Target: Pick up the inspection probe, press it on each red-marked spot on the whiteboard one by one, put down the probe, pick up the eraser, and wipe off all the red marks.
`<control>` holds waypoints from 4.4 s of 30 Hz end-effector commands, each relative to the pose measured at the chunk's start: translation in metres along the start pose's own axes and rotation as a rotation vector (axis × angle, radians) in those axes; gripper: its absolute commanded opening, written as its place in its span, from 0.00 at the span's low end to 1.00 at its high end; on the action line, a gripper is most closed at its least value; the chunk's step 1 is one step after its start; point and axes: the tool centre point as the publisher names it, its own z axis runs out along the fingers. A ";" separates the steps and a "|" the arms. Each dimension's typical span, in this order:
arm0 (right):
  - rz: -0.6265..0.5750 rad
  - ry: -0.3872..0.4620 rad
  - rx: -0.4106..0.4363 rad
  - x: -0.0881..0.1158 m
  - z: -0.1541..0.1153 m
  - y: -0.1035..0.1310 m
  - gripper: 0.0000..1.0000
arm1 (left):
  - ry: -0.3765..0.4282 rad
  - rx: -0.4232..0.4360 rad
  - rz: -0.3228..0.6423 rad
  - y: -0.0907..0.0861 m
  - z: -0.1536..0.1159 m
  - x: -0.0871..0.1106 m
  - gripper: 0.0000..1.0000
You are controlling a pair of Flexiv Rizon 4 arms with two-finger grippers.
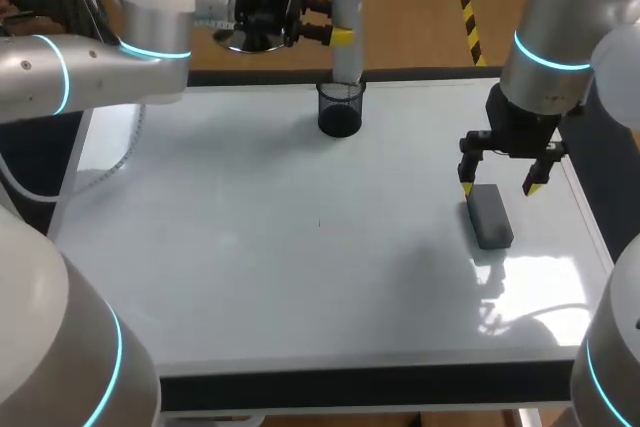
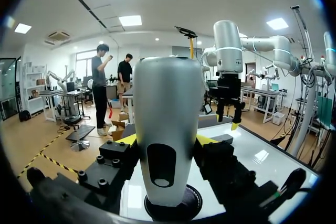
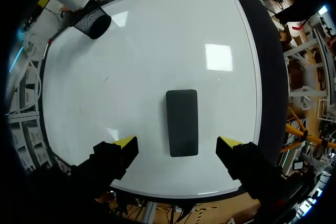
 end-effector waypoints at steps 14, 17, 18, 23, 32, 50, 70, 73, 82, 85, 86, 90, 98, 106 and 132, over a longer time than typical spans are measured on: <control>-0.001 0.001 -0.001 -0.001 -0.001 -0.001 1.00 | -0.020 -0.028 -0.012 0.004 -0.015 0.010 0.00; -0.001 0.001 -0.001 -0.001 -0.001 -0.001 1.00 | -0.026 -0.031 -0.016 0.007 -0.017 0.011 0.00; -0.001 0.001 -0.001 -0.001 -0.001 -0.001 1.00 | -0.028 -0.032 -0.017 0.008 -0.017 0.011 0.00; -0.001 0.001 -0.001 -0.001 -0.001 -0.001 1.00 | -0.032 -0.027 -0.021 0.013 -0.014 0.012 0.00; -0.001 0.001 -0.001 -0.001 -0.001 -0.001 1.00 | -0.024 -0.019 -0.015 0.016 -0.003 0.007 0.00; -0.001 0.001 -0.001 -0.001 -0.001 -0.001 1.00 | -0.037 -0.027 -0.038 0.034 0.006 0.010 0.00; -0.001 0.001 -0.001 -0.001 -0.001 -0.001 1.00 | -0.026 -0.016 -0.030 0.048 0.012 0.010 0.00; -0.001 0.001 -0.001 -0.001 -0.001 -0.001 1.00 | -0.029 -0.017 -0.030 0.051 0.010 0.010 0.00; -0.001 0.001 -0.001 -0.001 -0.001 -0.001 1.00 | -0.035 -0.015 -0.031 0.058 0.004 0.012 0.00; -0.001 0.001 -0.001 -0.001 -0.001 -0.001 1.00 | -0.037 -0.015 -0.024 0.060 0.003 0.012 0.00; -0.001 0.001 -0.001 -0.001 -0.001 -0.001 1.00 | -0.036 -0.014 -0.023 0.060 0.003 0.012 0.00; -0.001 0.001 -0.001 -0.001 -0.001 -0.001 1.00 | -0.037 -0.016 -0.016 0.063 0.004 0.013 0.00; -0.001 0.001 -0.001 -0.001 -0.001 -0.001 1.00 | -0.032 -0.011 -0.009 0.064 0.009 0.016 0.00; -0.001 0.001 -0.001 -0.001 -0.001 -0.001 1.00 | -0.036 -0.015 -0.007 0.068 0.010 0.017 0.00; -0.001 0.001 -0.001 -0.001 -0.001 -0.001 1.00 | -0.057 -0.015 -0.005 0.089 0.011 0.017 0.00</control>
